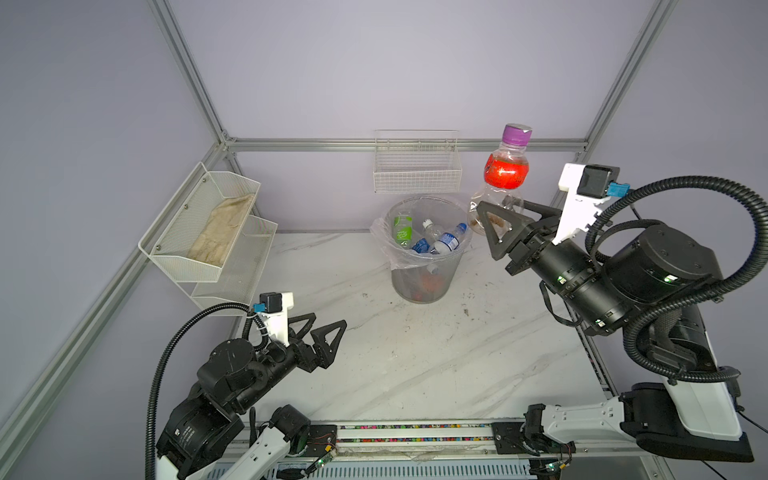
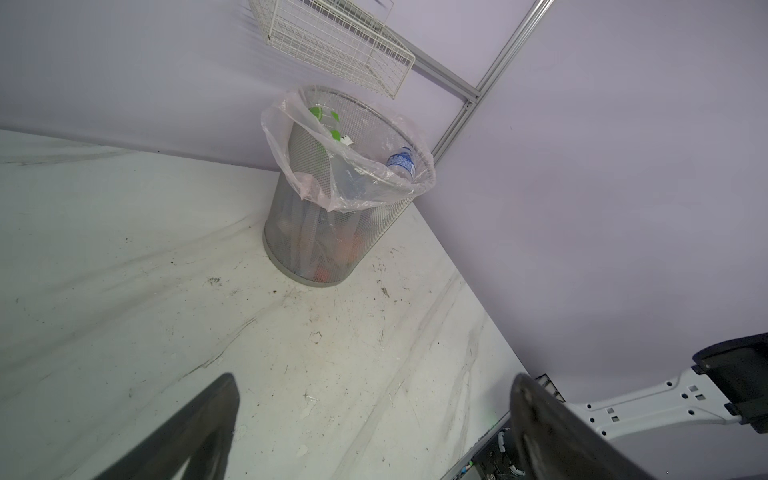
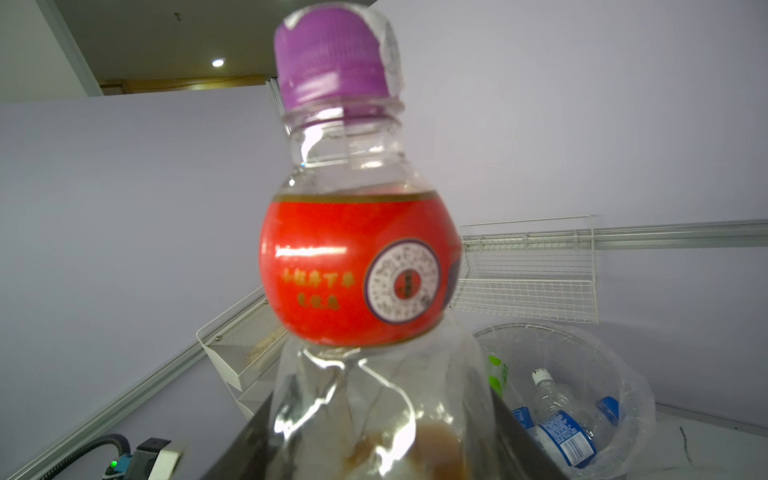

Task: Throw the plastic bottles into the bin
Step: 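Lift the red-labelled bottle high with the right gripper beside the wastebasket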

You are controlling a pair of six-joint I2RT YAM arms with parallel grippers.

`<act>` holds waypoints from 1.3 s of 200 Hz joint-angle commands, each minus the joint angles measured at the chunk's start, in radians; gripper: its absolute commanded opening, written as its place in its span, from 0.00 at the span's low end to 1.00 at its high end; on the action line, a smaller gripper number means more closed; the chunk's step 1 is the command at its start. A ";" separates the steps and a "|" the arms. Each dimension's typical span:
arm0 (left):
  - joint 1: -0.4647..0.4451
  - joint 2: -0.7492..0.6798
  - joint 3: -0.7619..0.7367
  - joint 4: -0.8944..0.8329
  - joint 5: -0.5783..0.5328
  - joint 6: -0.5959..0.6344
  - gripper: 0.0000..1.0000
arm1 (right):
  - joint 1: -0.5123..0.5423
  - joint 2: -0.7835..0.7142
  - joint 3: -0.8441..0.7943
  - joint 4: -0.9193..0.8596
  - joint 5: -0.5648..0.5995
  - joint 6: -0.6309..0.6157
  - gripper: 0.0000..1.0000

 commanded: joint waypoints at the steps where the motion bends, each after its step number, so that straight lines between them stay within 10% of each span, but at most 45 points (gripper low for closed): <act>1: -0.002 0.017 0.024 0.066 0.050 -0.004 1.00 | 0.000 0.021 -0.013 0.018 0.071 0.011 0.39; 260: -0.003 -0.005 -0.059 0.101 0.053 -0.020 1.00 | -0.044 0.293 0.272 -0.045 0.301 -0.205 0.41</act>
